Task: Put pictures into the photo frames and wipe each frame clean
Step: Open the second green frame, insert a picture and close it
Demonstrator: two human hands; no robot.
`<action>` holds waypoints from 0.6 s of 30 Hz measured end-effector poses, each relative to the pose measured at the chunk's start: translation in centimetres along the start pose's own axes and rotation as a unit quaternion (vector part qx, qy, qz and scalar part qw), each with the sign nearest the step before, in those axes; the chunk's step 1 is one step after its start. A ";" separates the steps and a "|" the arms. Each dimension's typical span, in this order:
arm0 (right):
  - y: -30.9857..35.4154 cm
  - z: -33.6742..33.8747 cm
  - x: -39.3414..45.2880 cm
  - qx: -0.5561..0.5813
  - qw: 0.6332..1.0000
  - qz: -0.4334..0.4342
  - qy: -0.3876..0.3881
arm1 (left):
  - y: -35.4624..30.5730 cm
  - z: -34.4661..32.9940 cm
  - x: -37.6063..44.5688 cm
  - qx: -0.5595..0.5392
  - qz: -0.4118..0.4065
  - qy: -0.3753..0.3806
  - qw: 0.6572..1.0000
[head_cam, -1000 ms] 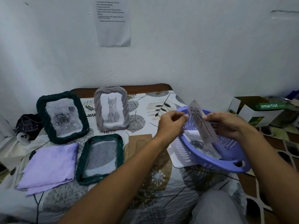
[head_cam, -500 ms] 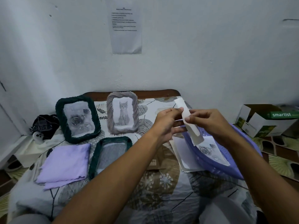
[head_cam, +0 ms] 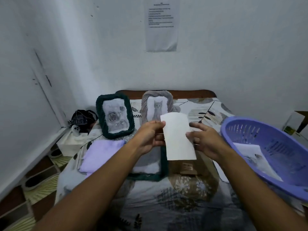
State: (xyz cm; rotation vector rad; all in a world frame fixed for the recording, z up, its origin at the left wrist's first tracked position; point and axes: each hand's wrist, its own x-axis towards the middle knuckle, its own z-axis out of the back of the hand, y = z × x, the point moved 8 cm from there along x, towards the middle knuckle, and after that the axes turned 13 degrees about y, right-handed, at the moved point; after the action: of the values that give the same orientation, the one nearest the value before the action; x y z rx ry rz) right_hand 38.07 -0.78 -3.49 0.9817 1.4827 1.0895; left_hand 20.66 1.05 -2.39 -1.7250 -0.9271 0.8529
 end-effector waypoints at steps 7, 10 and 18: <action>-4.7 -5.1 3.3 -0.026 0.998 -0.040 -0.030 | -0.2 10.1 -2.7 0.316 -0.058 -0.163 0.933; -5.0 -6.4 4.4 -0.095 0.994 -0.028 -0.043 | -0.2 10.4 -2.7 0.476 -0.074 -0.065 0.874; -4.7 -8.1 5.3 -0.295 0.954 0.001 -0.052 | 4.4 11.1 -2.0 0.743 0.043 0.108 0.659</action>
State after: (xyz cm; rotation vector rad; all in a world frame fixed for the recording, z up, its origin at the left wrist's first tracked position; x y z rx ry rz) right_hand 29.00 1.86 -8.64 0.6029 0.9736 1.3528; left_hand 11.10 2.86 -9.50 -0.3394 0.1909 0.9573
